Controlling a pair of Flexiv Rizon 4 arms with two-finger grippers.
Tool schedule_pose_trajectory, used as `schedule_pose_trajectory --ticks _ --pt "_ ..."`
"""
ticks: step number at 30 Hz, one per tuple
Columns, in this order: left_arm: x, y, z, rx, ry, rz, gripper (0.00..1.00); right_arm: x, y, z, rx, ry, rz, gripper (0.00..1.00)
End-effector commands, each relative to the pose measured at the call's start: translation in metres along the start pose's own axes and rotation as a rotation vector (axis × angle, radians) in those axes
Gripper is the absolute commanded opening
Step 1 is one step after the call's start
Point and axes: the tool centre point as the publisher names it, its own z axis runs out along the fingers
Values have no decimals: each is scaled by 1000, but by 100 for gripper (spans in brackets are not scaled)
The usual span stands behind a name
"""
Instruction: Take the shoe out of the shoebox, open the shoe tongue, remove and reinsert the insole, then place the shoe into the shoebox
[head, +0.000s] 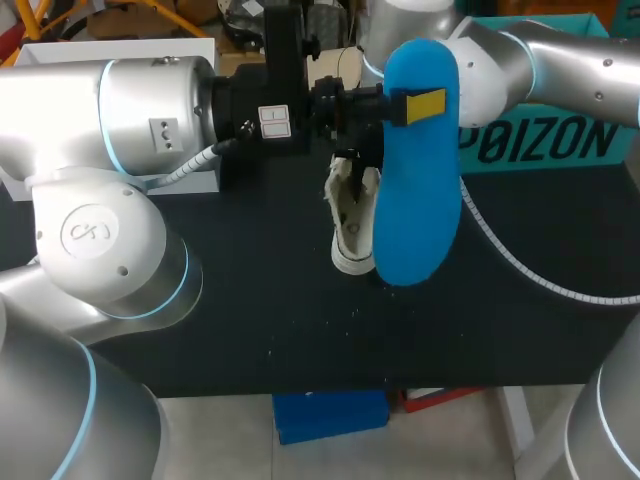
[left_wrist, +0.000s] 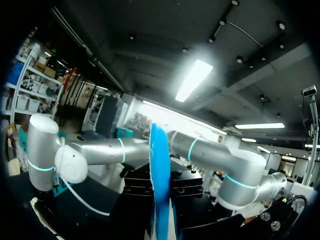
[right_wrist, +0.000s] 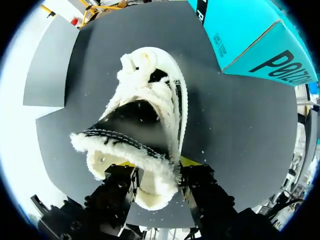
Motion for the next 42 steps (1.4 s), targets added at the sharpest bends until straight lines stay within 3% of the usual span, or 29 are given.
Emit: schedule_pose_trajectory --ticks 1,4,5,17,19,23,34,42 --pt "1 1 1 -1 -4 -1 0 -22 -25 -36 -72 219 10 100" --pt "1 1 1 -1 -4 -1 0 -14 -33 -59 -103 505 -107 100" --pt "1 1 1 -1 -4 -1 0 -11 -37 -68 -123 545 -148 100" --pt "1 1 1 -1 -4 -1 0 -11 -37 -68 -123 545 -148 100" --pt "1 1 1 -1 -4 -1 0 -29 -37 -74 -120 644 -71 100" --pt "1 1 1 -1 -4 -1 0 -39 -38 -84 -121 758 -13 100" --pt "1 1 1 -1 -4 -1 0 -32 -34 -103 -103 979 4 100" --pt "1 1 1 -1 -4 -1 0 -28 -26 -111 -108 1048 8 100"
